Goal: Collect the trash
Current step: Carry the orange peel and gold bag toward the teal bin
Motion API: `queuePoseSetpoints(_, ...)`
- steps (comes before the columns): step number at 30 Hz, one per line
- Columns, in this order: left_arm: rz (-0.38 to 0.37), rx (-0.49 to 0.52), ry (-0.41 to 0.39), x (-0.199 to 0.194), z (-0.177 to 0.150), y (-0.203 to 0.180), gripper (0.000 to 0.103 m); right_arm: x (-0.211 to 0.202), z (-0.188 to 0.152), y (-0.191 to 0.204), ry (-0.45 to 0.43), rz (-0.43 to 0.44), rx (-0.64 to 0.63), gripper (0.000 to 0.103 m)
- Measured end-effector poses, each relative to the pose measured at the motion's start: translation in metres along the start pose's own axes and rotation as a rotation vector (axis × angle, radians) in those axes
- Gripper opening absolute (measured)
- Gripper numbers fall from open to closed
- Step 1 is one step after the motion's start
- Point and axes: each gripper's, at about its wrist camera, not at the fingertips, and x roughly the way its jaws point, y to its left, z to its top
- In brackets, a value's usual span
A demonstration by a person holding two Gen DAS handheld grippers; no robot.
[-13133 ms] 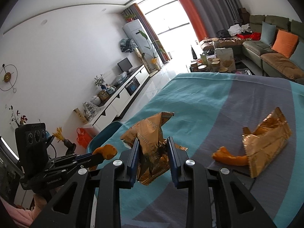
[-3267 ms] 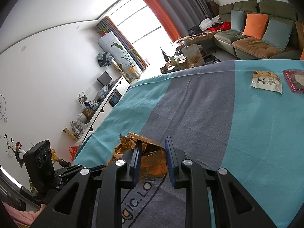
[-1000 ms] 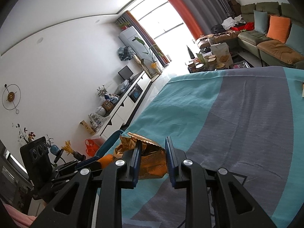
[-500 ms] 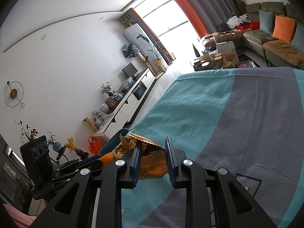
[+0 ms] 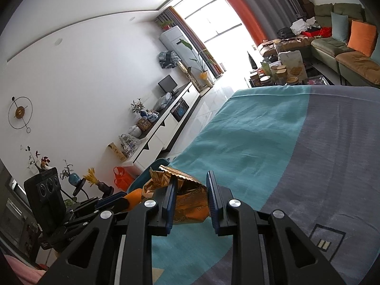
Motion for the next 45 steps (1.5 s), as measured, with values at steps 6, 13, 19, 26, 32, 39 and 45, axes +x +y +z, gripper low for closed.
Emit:
queuePoseSetpoints(6,0.013,-0.009,-0.004,-0.002,0.000,0.008,0.025,0.007,0.001,0.005,0.010,0.012,-0.005,0.023)
queuePoseSetpoints(13,0.027,-0.017,-0.009,-0.004,0.000,0.014,0.025,0.015,0.003,0.011,0.022,0.025,-0.013,0.023)
queuePoseSetpoints(19,0.039,-0.021,-0.015,-0.007,0.001,0.018,0.025,0.019,0.003,0.015,0.028,0.032,-0.014,0.023)
queuePoseSetpoints(26,0.049,-0.029,-0.018,-0.011,0.000,0.023,0.025,0.025,0.005,0.019,0.035,0.040,-0.017,0.023)
queuePoseSetpoints(32,0.057,-0.033,-0.020,-0.012,0.001,0.026,0.025,0.031,0.007,0.025,0.041,0.049,-0.028,0.023)
queuePoseSetpoints(39,0.069,-0.043,-0.023,-0.014,0.003,0.033,0.025,0.040,0.009,0.028,0.055,0.059,-0.033,0.023)
queuePoseSetpoints(45,0.078,-0.048,-0.025,-0.015,0.003,0.038,0.025,0.044,0.011,0.030,0.065,0.062,-0.036,0.023)
